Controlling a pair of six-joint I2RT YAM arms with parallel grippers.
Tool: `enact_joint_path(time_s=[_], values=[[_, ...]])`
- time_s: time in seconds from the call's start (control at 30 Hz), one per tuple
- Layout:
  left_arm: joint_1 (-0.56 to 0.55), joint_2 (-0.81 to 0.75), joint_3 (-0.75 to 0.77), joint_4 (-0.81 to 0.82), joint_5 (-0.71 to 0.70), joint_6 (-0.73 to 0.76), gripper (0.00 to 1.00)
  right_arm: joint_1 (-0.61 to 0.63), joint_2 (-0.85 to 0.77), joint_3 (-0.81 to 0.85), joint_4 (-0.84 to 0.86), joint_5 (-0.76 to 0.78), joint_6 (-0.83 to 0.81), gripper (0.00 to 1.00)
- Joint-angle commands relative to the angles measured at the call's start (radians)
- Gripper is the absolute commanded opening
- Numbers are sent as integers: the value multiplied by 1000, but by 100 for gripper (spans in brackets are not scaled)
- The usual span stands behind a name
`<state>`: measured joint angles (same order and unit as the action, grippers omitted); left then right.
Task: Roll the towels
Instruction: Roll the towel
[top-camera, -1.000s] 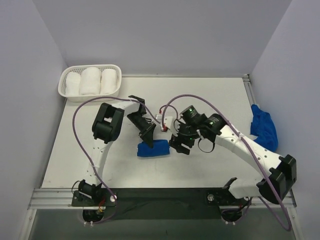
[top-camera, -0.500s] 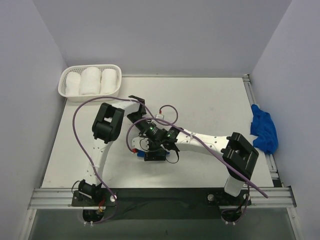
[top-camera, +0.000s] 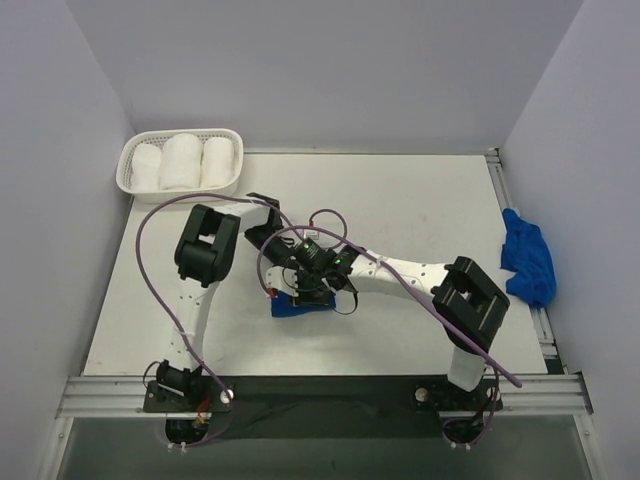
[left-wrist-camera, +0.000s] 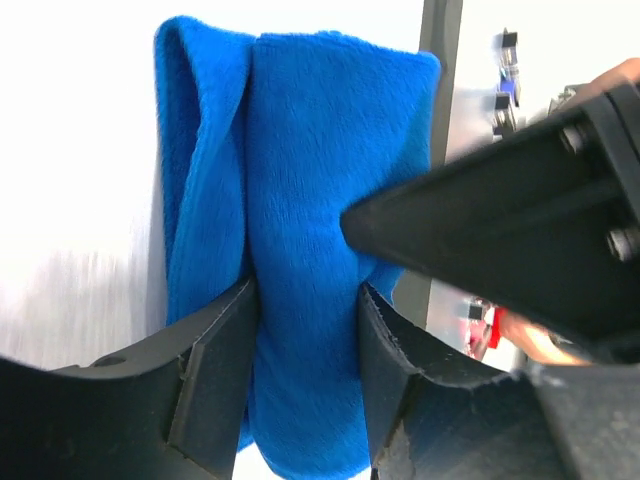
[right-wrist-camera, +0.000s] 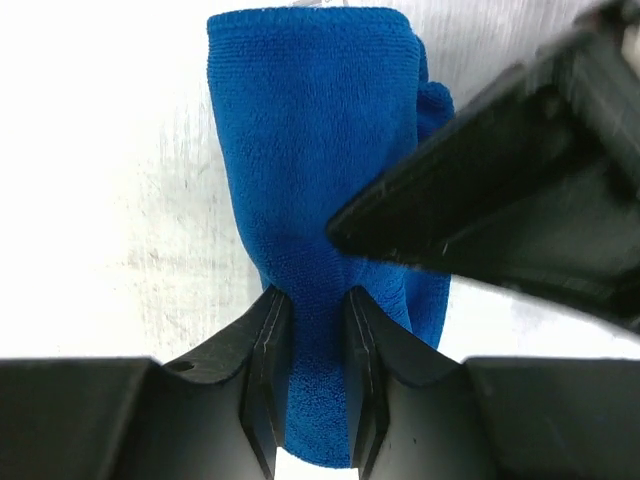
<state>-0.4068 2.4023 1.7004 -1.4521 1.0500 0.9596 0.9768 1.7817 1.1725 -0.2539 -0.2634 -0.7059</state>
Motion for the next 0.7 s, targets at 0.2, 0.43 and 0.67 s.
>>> enact_joint_path(time_s=[0.2, 0.43, 0.67], values=[[290, -285, -131, 62, -73, 13, 65, -90, 100, 16, -249, -278, 95, 0], [545, -570, -174, 59, -50, -25, 67, -165, 203, 140, -347, -491, 177, 0], [590, -1079, -425, 192, -168, 80, 80, -234, 346, 257, -436, -687, 239, 0]])
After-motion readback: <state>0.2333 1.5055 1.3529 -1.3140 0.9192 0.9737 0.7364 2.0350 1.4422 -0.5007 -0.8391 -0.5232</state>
